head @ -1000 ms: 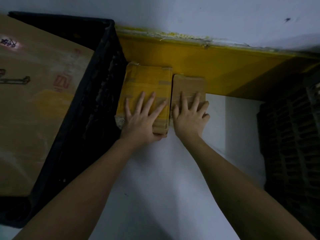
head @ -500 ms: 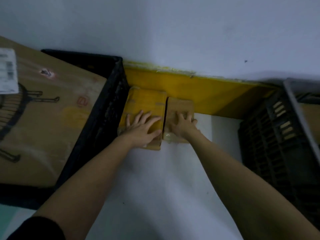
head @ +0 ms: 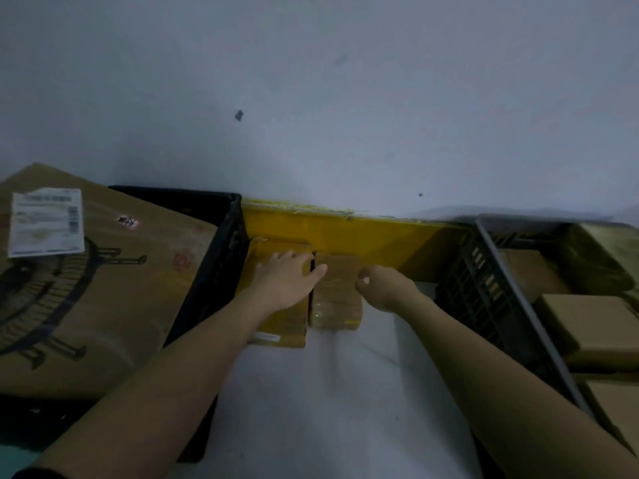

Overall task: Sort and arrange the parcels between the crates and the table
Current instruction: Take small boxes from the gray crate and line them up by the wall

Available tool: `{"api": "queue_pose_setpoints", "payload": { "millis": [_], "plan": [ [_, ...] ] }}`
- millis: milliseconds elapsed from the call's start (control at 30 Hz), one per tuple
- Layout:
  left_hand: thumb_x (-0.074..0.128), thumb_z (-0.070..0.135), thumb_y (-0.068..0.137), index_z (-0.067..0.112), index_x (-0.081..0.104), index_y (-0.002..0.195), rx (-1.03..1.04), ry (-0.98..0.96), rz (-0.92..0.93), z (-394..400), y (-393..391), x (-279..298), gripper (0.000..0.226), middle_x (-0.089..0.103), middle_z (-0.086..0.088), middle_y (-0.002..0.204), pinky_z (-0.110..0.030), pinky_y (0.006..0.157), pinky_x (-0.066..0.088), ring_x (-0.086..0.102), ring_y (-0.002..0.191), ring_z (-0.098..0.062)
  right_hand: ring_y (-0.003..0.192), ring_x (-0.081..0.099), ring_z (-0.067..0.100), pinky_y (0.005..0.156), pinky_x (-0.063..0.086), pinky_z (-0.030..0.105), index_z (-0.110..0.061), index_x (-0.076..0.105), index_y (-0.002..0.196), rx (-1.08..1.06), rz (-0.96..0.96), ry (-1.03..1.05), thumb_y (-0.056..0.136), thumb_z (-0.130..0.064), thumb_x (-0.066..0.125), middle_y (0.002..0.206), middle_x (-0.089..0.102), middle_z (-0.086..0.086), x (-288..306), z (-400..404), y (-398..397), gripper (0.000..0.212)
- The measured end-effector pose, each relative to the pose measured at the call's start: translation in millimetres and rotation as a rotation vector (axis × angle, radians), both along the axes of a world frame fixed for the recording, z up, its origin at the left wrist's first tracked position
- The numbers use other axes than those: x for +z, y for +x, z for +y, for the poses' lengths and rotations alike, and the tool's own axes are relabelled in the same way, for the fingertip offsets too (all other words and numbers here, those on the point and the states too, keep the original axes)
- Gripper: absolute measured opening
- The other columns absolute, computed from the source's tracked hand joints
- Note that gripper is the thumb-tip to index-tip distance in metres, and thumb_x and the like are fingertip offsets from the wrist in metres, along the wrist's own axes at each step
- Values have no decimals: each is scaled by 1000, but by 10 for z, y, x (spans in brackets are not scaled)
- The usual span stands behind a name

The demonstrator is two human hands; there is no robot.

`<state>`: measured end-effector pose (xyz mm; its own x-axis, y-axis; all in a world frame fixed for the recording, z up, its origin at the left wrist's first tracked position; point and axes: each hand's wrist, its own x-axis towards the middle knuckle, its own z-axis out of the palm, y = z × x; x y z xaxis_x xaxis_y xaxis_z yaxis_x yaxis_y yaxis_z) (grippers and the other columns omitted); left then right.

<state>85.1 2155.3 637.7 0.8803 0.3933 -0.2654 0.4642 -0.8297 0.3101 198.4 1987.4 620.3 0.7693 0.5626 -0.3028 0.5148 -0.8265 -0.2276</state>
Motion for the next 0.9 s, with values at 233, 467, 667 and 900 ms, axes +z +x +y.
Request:
{"api": "queue_pose_setpoints", "payload": {
  "millis": [233, 467, 667, 900],
  "plan": [
    [31, 74, 92, 35, 56, 131, -145, -35, -210, -232, 30, 501, 60, 56, 4, 138, -46, 98, 47, 51, 124, -20, 82, 62, 21, 73, 54, 36, -19, 63, 95, -13, -98, 132, 100, -40, 44, 96, 66, 3, 583, -303, -153, 29],
    [36, 69, 92, 36, 59, 124, -247, -41, -336, -739, 244, 823, 52, 62, 9, 124, -39, 92, 49, 57, 111, -16, 86, 64, 22, 82, 55, 42, -16, 66, 94, -42, -138, 204, 100, -39, 44, 95, 69, 4, 1075, -1092, -258, 32],
    [43, 63, 95, 32, 53, 133, -399, -30, -345, -1495, 475, 933, 50, 56, 6, 136, -35, 95, 46, 53, 122, -16, 93, 64, 18, 86, 55, 42, -22, 68, 106, -180, -137, 251, 101, -40, 47, 103, 68, -1, 1156, -1957, -149, 29],
    [45, 67, 92, 35, 44, 140, -512, -31, -309, -2345, 771, 921, 58, 50, 5, 139, -41, 98, 47, 45, 127, -18, 97, 63, 16, 83, 52, 34, -20, 69, 112, -273, -167, 290, 99, -39, 52, 109, 70, -2, 1093, -2857, 139, 28]
  ]
}}
